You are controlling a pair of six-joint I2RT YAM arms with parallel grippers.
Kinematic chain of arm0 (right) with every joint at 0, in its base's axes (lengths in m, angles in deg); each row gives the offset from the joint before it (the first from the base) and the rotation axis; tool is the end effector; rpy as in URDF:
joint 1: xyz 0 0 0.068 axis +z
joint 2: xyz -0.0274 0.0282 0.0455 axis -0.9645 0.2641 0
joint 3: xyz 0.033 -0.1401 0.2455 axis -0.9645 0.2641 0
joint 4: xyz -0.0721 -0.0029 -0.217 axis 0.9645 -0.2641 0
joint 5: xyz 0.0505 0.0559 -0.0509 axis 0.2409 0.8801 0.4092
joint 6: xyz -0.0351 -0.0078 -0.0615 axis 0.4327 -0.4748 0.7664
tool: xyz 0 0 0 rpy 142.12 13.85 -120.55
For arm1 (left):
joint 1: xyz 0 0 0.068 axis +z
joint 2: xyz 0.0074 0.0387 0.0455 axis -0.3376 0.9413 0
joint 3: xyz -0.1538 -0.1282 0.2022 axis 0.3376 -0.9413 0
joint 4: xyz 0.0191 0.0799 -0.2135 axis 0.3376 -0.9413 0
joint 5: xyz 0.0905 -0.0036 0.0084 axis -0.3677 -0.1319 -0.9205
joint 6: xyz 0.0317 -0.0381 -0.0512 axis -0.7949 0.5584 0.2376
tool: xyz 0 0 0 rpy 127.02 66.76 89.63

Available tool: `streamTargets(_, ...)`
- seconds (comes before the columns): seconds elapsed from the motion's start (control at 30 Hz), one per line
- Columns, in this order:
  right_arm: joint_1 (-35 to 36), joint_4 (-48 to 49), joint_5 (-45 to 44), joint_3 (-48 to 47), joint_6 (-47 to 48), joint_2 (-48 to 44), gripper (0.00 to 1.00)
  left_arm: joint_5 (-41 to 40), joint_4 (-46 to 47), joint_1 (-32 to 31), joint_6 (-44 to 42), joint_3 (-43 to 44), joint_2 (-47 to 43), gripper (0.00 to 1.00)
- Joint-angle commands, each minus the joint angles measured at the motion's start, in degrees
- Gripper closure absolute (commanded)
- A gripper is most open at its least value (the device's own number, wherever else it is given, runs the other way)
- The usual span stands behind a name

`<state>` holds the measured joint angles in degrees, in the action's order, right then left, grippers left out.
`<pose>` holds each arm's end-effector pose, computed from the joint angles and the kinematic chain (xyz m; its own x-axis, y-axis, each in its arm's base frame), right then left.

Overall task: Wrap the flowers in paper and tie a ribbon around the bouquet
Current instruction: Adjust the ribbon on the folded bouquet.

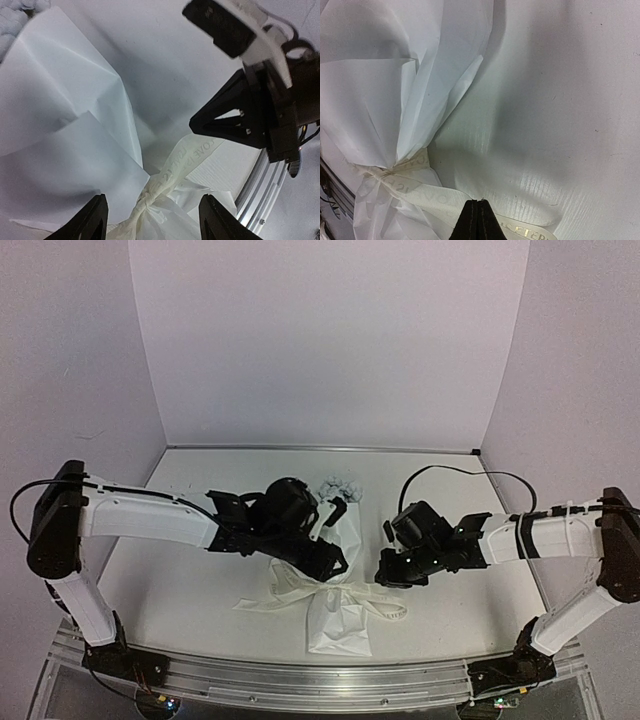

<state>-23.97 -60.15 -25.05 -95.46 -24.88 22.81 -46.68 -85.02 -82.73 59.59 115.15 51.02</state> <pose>0.1700 0.2202 0.1974 -0.9276 -0.0755 -0.3659 -0.2591 0.8357 0.4843 0.1608 -0.3289 0.2425 -0.6370 0.4277 -0.6414 0.7344 0.5895 -0.3363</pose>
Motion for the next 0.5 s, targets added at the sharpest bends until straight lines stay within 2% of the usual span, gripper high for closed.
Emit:
streamTargets(0.0, 0.0, 0.1, -2.5, 0.6, -2.1, -0.1, 1.0, 1.4, 0.1, -2.8, -5.3, 3.1, 3.3, 0.4)
streamTargets(0.23, -0.6, 1.1, -1.9, 0.4, -3.1, 1.0, 1.0, 1.5, 1.6, -5.2, -7.1, 1.9, 6.6, 0.46)
streamTargets(0.47, -1.1, 1.7, -2.4, 1.0, -3.5, 0.5, 1.0, -3.9, -3.6, -5.4, -6.7, 2.3, 8.7, 0.67)
